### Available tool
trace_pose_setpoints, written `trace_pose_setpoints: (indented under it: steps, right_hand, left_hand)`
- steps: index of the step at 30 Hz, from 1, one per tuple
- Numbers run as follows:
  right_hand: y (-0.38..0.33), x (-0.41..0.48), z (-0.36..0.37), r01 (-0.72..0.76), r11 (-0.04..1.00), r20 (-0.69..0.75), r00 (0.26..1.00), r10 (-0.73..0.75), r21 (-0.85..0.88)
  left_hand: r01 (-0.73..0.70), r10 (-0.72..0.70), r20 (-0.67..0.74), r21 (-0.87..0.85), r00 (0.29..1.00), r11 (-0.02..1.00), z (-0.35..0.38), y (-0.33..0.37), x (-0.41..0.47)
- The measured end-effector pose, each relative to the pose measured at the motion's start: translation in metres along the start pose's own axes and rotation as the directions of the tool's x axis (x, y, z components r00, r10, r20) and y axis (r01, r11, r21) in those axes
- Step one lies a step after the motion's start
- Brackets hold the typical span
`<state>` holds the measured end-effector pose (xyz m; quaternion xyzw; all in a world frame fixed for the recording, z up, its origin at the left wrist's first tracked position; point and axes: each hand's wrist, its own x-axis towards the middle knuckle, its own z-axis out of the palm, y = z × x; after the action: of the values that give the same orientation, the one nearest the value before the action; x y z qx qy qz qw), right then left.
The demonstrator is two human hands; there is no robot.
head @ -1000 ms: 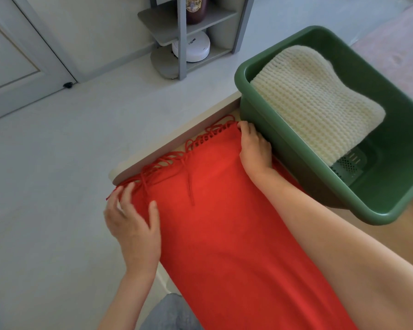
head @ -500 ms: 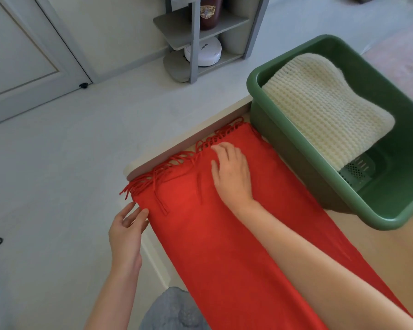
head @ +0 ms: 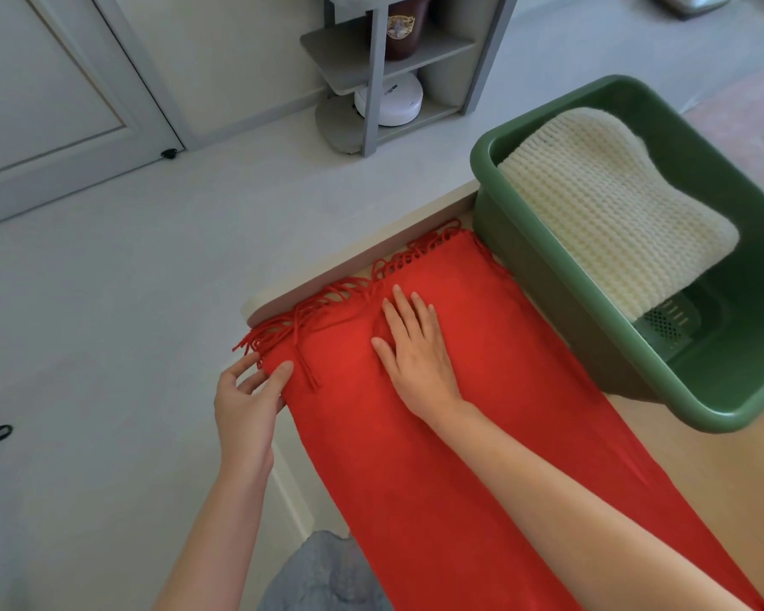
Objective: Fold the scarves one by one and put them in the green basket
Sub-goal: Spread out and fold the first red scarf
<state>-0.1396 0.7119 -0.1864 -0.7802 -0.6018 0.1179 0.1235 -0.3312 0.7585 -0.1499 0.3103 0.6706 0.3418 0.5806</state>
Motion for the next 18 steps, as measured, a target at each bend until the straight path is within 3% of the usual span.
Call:
trace_pose_setpoints:
  steps: [6,14,18]
  right_hand:
    - [0.002,-0.002,0.006,0.035,0.994,0.044,0.999,-0.030,-0.104]
    - [0.005,0.001,0.004,0.036,0.996,0.059,0.998,-0.031,-0.080]
    - [0.005,0.002,0.001,0.040,0.997,0.078,0.996,-0.035,-0.071]
  left_hand:
    - [-0.062,0.068,-0.079,0.082,0.995,0.995,0.012,0.002,0.000]
    - [0.058,-0.070,0.128,0.099,0.989,0.993,0.011,0.007,0.006]
    - [0.044,-0.050,0.130,0.053,0.990,0.998,0.018,0.010,0.003]
